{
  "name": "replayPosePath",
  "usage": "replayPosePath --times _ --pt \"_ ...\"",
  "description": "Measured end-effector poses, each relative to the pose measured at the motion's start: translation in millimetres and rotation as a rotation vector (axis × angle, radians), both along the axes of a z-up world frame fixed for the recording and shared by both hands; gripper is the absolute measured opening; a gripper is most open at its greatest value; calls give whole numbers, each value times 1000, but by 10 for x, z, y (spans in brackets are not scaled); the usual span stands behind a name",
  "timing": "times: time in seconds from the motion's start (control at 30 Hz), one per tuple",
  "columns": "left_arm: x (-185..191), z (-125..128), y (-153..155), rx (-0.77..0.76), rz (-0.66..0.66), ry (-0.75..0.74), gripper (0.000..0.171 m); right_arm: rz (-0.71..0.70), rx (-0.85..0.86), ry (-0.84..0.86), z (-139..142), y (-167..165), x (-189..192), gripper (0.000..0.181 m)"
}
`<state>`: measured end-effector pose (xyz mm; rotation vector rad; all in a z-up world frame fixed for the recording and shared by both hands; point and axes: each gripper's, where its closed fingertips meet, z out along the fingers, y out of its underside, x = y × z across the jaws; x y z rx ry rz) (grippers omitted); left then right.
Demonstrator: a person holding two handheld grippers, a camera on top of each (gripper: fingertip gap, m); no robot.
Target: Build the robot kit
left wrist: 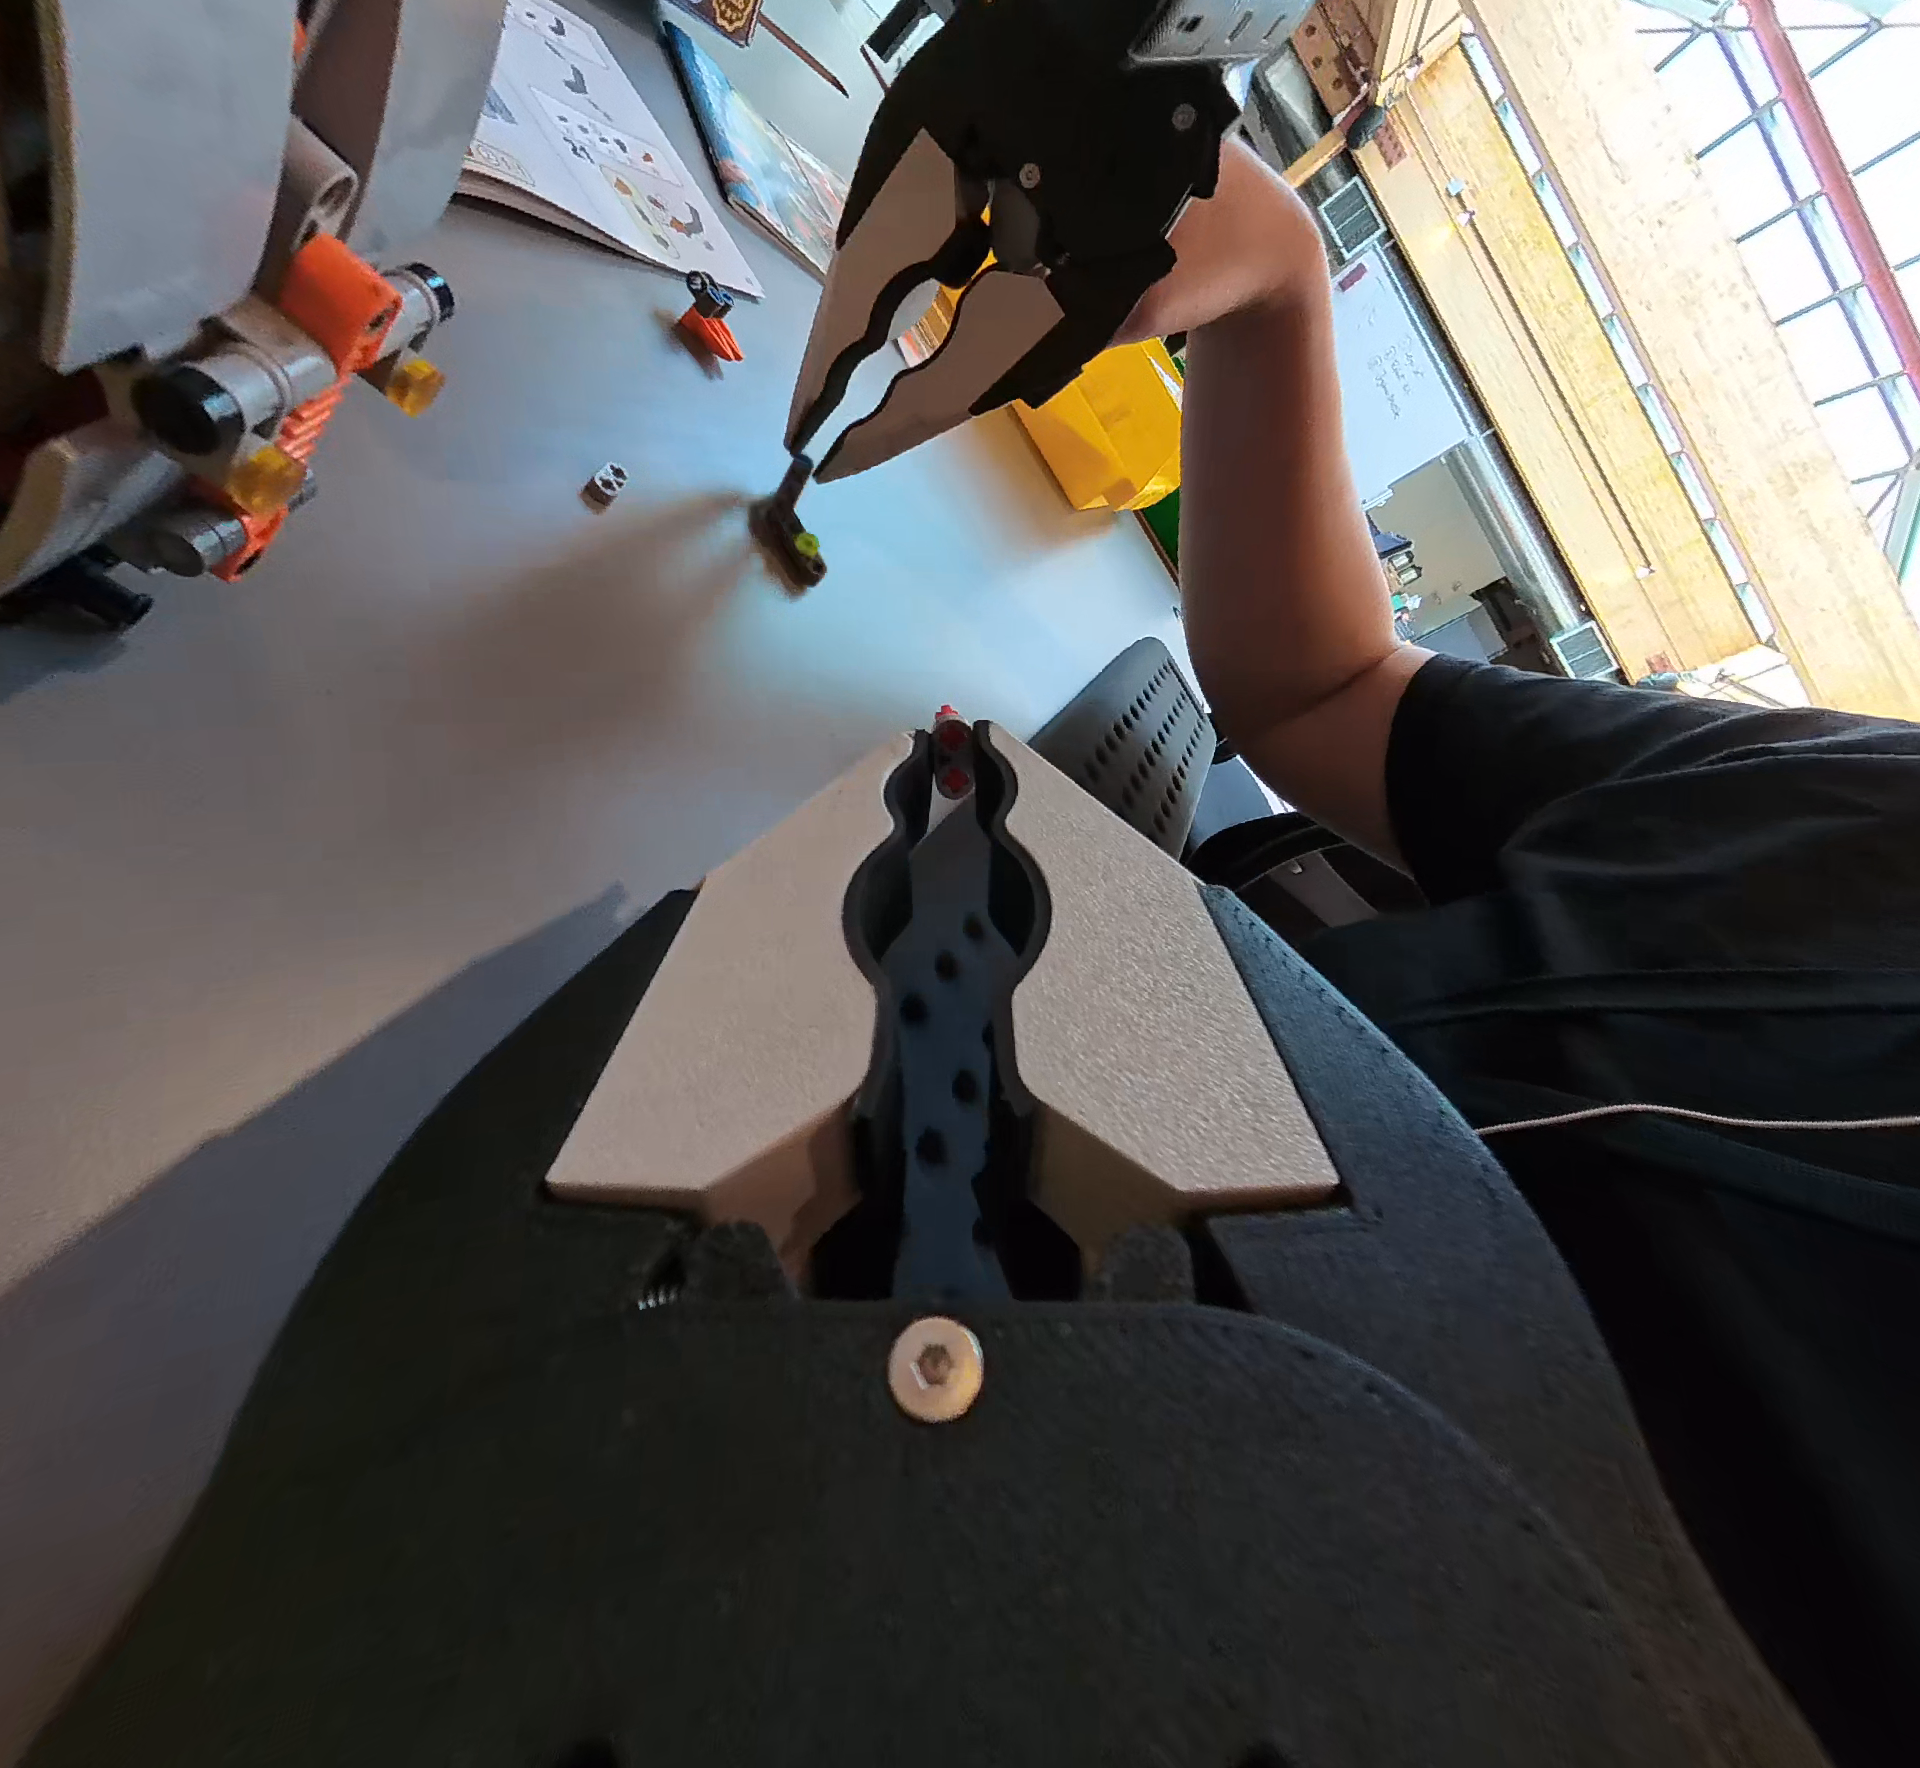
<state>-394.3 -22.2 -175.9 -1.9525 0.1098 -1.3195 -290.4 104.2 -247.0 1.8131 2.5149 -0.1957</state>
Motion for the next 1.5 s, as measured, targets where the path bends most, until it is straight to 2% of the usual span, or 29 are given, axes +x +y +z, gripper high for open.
replayPosePath --times 0.17,0.3,0.53,0.67,0.73,0.77,0.9,1.13,1.23,1.33,1.5 --pt "-1 20 17 8 -10 -4 6 0 -33 -18 26 -40 -13 10" --pt "6 22 19 12 -15 -15 6 -1 -34 31 25 -33 32 18" --pt "1 8 -24 5 -32 -22 5 -109 -148 486 -73 -60 25 21" --pt "1 41 15 14 -42 -6 6 -193 -182 670 -36 -6 -26 15" --pt "1 79 35 26 -43 -2 6 -210 -197 664 -51 -5 -7 13" --pt "-4 93 42 31 -42 1 6 -210 -205 654 -61 -11 3 4" --pt "-48 134 56 45 -24 1 6 -200 -286 641 10 -92 -23 3" --pt "-118 138 28 47 -4 7 6 -137 -158 299 241 80 59 0" --pt "-122 151 27 51 0 -7 6 -118 -119 199 255 149 68 0" --pt "-100 142 0 51 -11 -6 6 -117 -143 233 169 128 98 21" --pt "-114 119 -24 41 -18 -11 6 -172 -270 526 -10 -57 79 24"
